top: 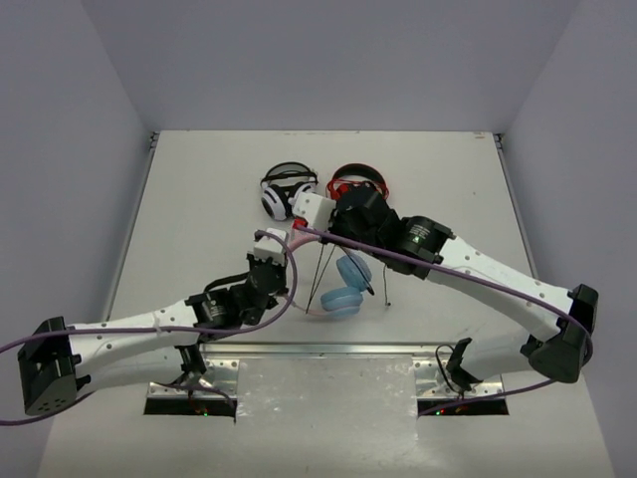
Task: Wrap the headphones
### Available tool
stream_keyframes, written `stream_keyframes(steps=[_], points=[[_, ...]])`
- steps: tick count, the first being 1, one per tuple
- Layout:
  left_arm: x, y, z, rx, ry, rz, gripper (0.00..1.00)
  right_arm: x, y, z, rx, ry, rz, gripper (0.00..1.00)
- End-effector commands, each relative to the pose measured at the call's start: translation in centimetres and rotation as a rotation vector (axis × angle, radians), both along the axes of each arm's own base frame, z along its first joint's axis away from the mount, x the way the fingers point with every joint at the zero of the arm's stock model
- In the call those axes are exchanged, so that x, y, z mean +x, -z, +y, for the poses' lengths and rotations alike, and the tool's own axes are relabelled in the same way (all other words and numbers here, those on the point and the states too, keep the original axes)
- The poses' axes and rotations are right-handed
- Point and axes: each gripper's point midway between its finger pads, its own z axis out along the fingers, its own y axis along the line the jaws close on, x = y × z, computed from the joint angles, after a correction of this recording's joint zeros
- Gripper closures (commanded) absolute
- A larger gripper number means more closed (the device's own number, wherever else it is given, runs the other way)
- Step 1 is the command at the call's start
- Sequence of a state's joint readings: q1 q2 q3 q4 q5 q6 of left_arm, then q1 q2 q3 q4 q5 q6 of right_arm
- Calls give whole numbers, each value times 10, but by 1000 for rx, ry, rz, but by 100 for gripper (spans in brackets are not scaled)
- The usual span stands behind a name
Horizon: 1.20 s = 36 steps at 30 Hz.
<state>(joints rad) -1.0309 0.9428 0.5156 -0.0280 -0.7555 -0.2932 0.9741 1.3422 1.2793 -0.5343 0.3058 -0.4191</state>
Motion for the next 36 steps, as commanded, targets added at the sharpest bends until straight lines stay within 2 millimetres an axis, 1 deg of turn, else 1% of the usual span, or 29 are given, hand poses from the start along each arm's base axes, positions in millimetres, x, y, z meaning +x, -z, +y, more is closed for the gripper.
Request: stream_keyframes(steps=[1,2,3,4,5,6,7,8,9,10,11,12,13,14,15,16,17,19,24,26,27,28,29,30,31,33,34,35,36], points=[[-8,-31,-17,-86,71,-61,100,43,-44,-21,84,147,-127,91],[-9,-34,-18,-86,80,-65,100,47,-44,-25,86,157,-126,89],[-12,-38,-19,-95,90,-72,100,56,-40,-32,80,175,-118,88],[-16,-41,-23,-100,111,-76,100,59,-38,-34,77,183,-111,88],[-16,-47,-23,-110,100,-85,100,64,-38,-37,81,193,-102,89],[-18,-52,-23,-127,102,-93,100,69,-30,-42,78,200,-73,91],[-22,-51,-23,-106,112,-84,99,71,-28,-44,84,205,-59,93],[-23,-53,-23,-111,117,-87,100,72,-21,-47,85,211,-44,95],[-26,-57,-25,-118,130,-91,100,77,-19,-53,98,227,-36,97],[-27,-58,-24,-116,130,-91,100,77,-16,-53,107,223,-24,99],[-28,-63,-25,-123,131,-94,100,78,-10,-55,109,228,-15,99],[-31,-67,-26,-131,138,-97,100,81,-9,-61,117,244,-13,99],[-32,-68,-23,-128,125,-99,100,81,-7,-63,129,249,-3,99],[-33,-76,-22,-146,121,-106,100,81,-3,-64,140,253,1,99],[-36,-79,-23,-153,127,-108,100,82,-7,-69,170,269,1,99],[-37,-82,-21,-152,127,-109,100,82,-5,-69,191,262,12,99],[-39,-91,-22,-174,137,-117,100,84,-3,-73,210,269,17,99],[-42,-97,-26,-184,168,-121,100,83,-1,-71,239,262,47,99],[-46,-121,-27,-236,186,-147,100,79,1,-63,287,228,94,99],[-49,-136,-30,-271,209,-164,99,78,3,-63,313,224,105,97],[-49,-141,-29,-284,213,-171,100,74,4,-57,350,201,134,95],[-51,-152,-29,-312,219,-182,100,70,10,-56,369,192,159,95],[-52,-160,-29,-333,228,-193,100,70,4,-55,412,179,159,94],[-53,-167,-29,-349,239,-202,100,62,2,-46,466,132,204,93],[-55,-180,-29,-378,251,-222,100,56,8,-43,487,112,231,93],[-57,-195,-28,-410,262,-242,100,49,-2,-34,561,70,237,92],[-58,-202,-28,-422,271,-252,100,43,-3,-28,590,29,256,90],[-59,-214,-27,-444,278,-267,100,42,-3,-26,615,13,247,89],[-60,-220,-27,-453,286,-278,100,38,-10,-24,650,2,248,88]])
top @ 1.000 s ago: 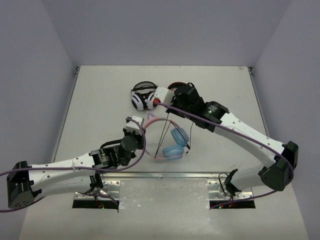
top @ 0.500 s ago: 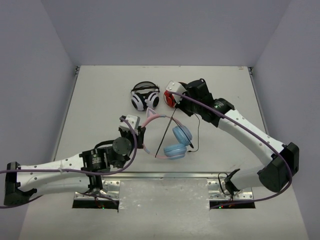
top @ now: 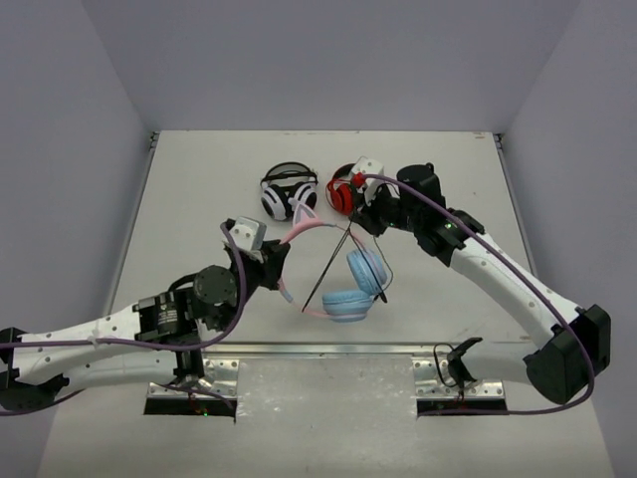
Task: Wrap the headphones
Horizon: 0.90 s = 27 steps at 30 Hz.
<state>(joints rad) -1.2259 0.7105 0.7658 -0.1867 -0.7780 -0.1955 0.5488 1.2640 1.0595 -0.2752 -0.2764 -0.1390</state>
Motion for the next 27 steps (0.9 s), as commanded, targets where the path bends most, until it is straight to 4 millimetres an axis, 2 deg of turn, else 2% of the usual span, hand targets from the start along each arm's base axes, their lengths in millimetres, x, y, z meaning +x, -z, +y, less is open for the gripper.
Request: stream_keyframes(steps=[1,5,7,8,9,13,17,20,21,23,24,27], points=[[-17,-87,-11,-264,120,-94,100,-6,-35,17,206,-55,-56,87],[-21,-116,-10,-324,149,-130,100,-18,-63,29,353,-133,-117,85],[-24,-128,-8,-347,163,-144,100,-26,-63,36,410,-174,-88,84],[-24,-138,-7,-386,163,-160,100,-32,-73,42,451,-228,-107,83],[-25,-143,-6,-400,162,-164,100,-35,-74,46,483,-240,-76,83],[-25,-162,0,-446,148,-180,100,-35,-70,58,548,-286,-33,83],[-22,-171,-2,-434,135,-181,100,-28,-61,69,601,-307,0,81],[-21,-180,-3,-434,128,-181,100,-23,-61,75,629,-320,13,90],[-19,-173,-3,-403,123,-168,100,-19,-53,78,626,-316,38,92],[-19,-179,0,-412,112,-171,100,-18,-52,80,646,-326,48,93],[-18,-179,2,-410,101,-168,100,-19,-43,82,647,-327,71,95],[-16,-186,9,-414,74,-173,100,-18,-39,84,670,-328,89,97]])
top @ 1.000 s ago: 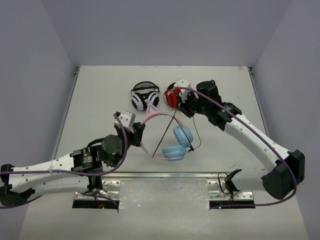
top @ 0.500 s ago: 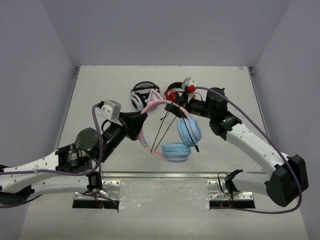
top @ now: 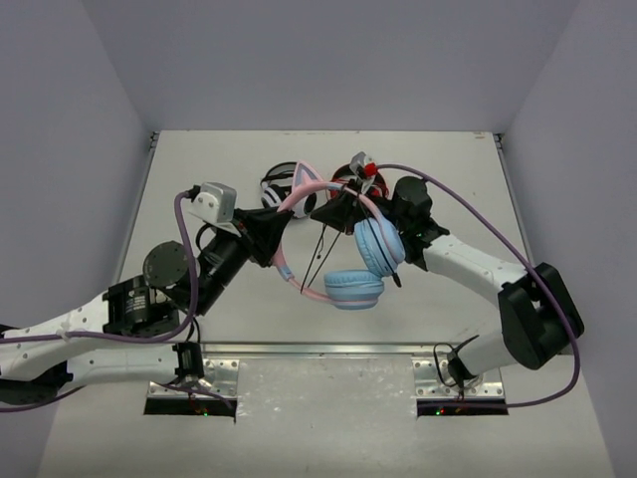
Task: Wrap the headphones
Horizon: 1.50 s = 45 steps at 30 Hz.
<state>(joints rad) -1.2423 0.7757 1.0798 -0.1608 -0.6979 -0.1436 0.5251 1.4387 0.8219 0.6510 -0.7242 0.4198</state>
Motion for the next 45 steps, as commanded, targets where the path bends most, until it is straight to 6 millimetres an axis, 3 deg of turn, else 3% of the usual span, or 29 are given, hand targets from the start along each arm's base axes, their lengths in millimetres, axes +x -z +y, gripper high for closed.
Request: stream_keyframes(steps=[1,3,6,9,10,13,18,23,27,31,36,37,45], points=[[-5,-61,21,-205,-21,-48,100,-5,-12,3,78,-39,-26,99],[-5,-65,24,-186,-25,-52,100,-5,-7,2,79,-33,-10,99],[-3,-54,25,-112,-45,-36,100,13,4,-12,22,110,-3,98],[-4,-29,31,-60,-53,8,100,43,-1,-54,-4,339,20,99],[-5,-16,35,-46,-58,25,100,59,-3,-81,-4,416,43,99],[-9,11,47,-39,-64,72,100,73,-25,-120,21,486,61,99],[-18,21,55,-87,-29,92,99,80,-37,-138,-36,520,32,99],[-20,21,51,-80,-8,101,100,83,-29,-151,-53,564,48,99],[-24,14,44,-107,37,90,100,81,-22,-144,-44,506,72,99],[-24,-13,42,-213,49,42,100,64,-13,-125,27,380,137,99],[-22,-52,50,-365,27,-28,100,39,11,-89,19,301,144,99],[-22,-70,54,-434,24,-59,100,34,12,-83,25,285,144,99],[-7,-112,61,-588,-88,-116,100,-16,7,-23,147,89,142,99]])
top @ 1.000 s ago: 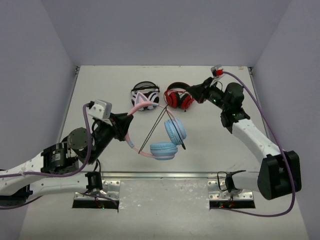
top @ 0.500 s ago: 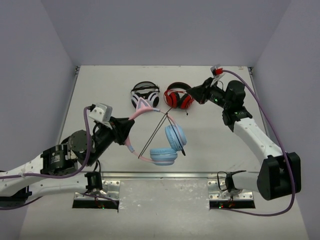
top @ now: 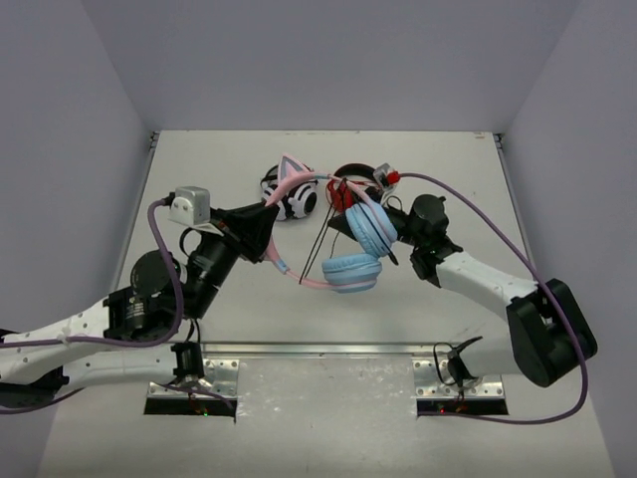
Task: Wrap the headphones
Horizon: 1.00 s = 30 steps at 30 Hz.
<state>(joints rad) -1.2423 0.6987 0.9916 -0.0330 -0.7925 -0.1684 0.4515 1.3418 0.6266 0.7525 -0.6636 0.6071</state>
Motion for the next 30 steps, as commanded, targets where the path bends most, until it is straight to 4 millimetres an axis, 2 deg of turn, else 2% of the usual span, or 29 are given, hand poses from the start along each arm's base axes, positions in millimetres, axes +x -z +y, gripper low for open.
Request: stream_keyframes(steps=[1,3,4,5,9,14,19,24,30], points=[[-7,-104,31,-438,-25,-119,100,-17,-13,21,83,-53,-31,99],[-5,-111,32,-452,-43,-134,100,-33,-20,33,118,-99,-58,95],[-3,-112,29,-448,-54,-133,100,-40,-13,35,122,-111,-42,94],[-1,-113,29,-449,-65,-134,100,-49,-23,39,163,-138,-62,94],[1,-121,33,-457,-98,-147,100,-68,-29,41,237,-207,-58,95],[3,-127,42,-473,-139,-152,99,-77,-32,41,277,-240,-47,95],[8,-128,53,-498,-214,-145,100,-79,-20,47,261,-238,-11,99],[13,-128,66,-505,-300,-156,100,-85,-4,58,208,-242,9,97],[19,-132,72,-489,-375,-152,100,-90,6,73,154,-235,-2,97]])
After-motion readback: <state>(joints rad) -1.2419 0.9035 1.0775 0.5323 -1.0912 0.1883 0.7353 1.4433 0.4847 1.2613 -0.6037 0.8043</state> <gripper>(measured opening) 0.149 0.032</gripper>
